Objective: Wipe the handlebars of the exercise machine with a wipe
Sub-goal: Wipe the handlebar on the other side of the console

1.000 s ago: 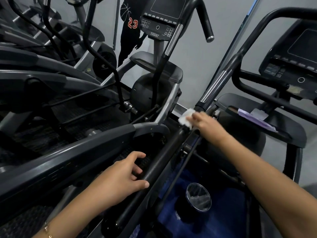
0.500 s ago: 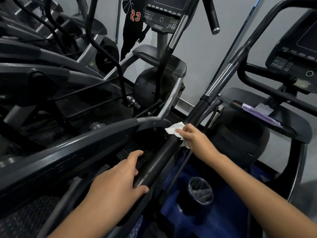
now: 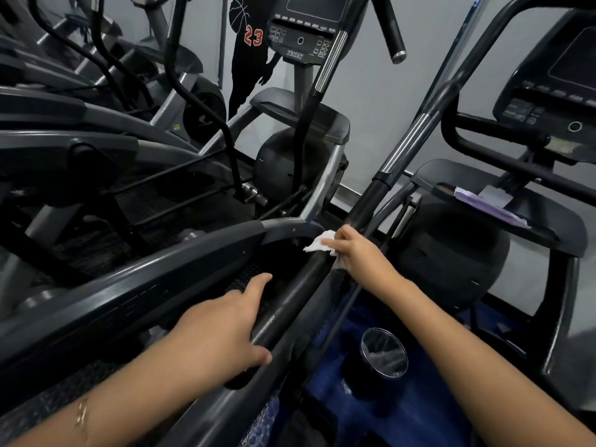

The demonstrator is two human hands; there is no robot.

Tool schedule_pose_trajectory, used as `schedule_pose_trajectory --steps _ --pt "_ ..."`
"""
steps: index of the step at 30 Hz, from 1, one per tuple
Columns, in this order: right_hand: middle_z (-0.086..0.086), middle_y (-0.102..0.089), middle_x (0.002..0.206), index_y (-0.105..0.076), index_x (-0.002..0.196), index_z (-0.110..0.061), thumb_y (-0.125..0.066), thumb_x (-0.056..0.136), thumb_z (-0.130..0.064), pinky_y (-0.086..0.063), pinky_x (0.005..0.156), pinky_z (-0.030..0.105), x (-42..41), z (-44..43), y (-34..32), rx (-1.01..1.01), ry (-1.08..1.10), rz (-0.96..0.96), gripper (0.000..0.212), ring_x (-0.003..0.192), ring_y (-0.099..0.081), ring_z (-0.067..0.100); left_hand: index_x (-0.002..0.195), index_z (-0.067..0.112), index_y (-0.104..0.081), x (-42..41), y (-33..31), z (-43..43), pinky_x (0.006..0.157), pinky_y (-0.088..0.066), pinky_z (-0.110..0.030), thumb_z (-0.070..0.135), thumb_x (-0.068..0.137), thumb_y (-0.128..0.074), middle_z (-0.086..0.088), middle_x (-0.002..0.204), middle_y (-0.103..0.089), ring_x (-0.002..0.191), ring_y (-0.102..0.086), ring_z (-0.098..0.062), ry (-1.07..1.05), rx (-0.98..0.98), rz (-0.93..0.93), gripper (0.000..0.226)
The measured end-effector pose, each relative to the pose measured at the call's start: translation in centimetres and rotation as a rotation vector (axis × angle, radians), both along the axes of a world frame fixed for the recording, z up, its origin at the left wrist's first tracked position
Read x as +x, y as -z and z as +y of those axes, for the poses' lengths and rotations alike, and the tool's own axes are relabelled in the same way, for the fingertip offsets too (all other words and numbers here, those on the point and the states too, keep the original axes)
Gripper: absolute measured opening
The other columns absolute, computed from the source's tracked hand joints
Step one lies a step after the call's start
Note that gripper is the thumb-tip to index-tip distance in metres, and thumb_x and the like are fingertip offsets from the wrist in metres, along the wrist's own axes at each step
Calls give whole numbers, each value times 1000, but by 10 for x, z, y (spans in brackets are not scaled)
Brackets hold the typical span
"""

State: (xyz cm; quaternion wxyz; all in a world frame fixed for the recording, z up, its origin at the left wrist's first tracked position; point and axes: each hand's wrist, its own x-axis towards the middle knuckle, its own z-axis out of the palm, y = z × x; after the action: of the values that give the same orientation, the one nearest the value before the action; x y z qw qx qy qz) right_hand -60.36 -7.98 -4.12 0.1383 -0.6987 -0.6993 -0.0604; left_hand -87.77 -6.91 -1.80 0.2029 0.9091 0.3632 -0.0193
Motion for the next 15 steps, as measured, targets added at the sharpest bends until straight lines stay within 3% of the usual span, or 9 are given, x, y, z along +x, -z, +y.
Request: schedule_pose_trajectory --steps 5,7,9,12,15 --pt "11 -47 99 -54 92 -8 -47 89 3 -40 75 38 -23 -2 -4 -30 147 -12 13 94 -50 31 148 34 2 5 -2 9 80 -48 -26 49 72 -72 5 120 -53 100 -60 -16 -12 -92 30 107" --pt "10 -45 102 -58 111 -3 -43 89 4 -36 76 30 -44 -14 -3 -37 81 -47 28 98 -46 27 148 31 -1 7 -3 10 79 -49 -27 45 72 -75 1 122 -55 99 -62 -19 -18 -105 28 107" --pt "11 -46 108 -56 123 -6 -38 92 2 -32 78 25 -70 -29 3 -43 3 -8 37 100 -45 25 149 28 -3 9 -2 11 88 -47 -29 42 70 -77 -2 123 -56 106 -59 -20 -28 -95 29 109" --pt "7 -49 106 -57 125 -11 -43 93 -2 -30 78 17 -103 -52 11 -30 -82 77 36 92 -45 16 150 24 -2 10 -5 7 92 -47 -32 39 71 -77 -6 128 -54 111 -56 -23 -56 -91 43 110" --pt "6 -48 94 -62 120 -6 -48 92 -1 -29 71 13 -111 -55 7 -1 15 173 31 83 -46 13 150 20 1 13 -10 5 89 -52 -37 34 72 -78 -10 132 -52 103 -63 -27 -99 -114 69 111"
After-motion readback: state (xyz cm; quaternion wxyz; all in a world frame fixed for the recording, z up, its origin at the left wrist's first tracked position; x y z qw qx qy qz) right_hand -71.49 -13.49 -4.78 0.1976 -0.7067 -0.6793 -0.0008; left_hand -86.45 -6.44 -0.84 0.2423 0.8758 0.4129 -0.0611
